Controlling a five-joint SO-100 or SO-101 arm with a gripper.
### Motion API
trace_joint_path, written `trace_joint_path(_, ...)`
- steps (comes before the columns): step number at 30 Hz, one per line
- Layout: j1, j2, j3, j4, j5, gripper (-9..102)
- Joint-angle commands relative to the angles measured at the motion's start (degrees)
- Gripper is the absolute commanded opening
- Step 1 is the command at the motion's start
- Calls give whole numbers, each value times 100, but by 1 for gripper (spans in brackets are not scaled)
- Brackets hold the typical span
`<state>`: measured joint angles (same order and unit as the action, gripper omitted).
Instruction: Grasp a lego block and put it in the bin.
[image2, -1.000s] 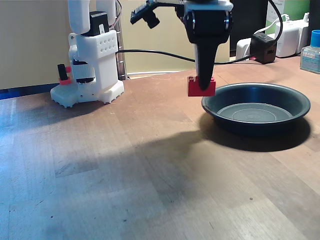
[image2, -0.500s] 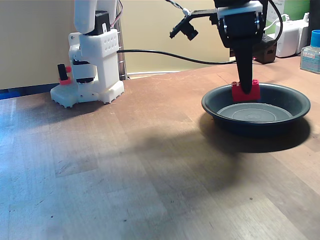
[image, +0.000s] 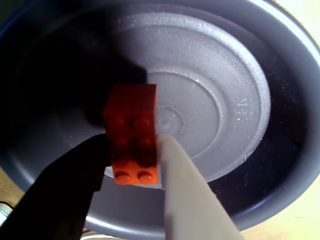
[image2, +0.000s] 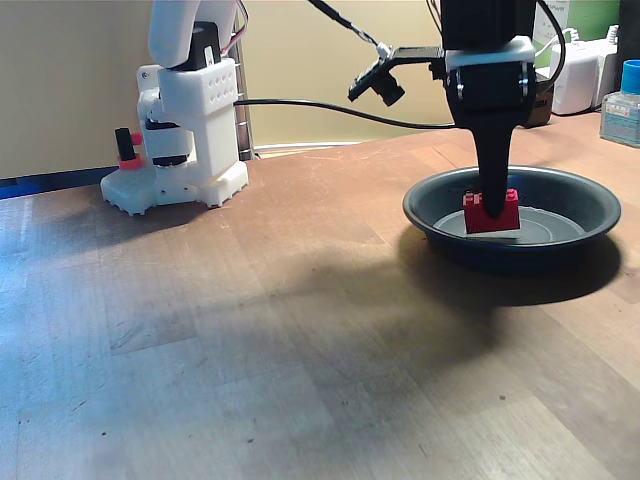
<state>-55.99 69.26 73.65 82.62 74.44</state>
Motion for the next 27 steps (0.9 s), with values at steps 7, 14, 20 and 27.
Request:
trace_joint_path(7, -9, 53, -229, 53, -44, 13)
trace_joint_path(14, -62, 70, -492, 281, -44, 13)
trace_joint_path(20, -70, 62, -1213, 1151, -246, 14)
trace_joint_path(27, -9, 62, -1617, 1380, -272, 13)
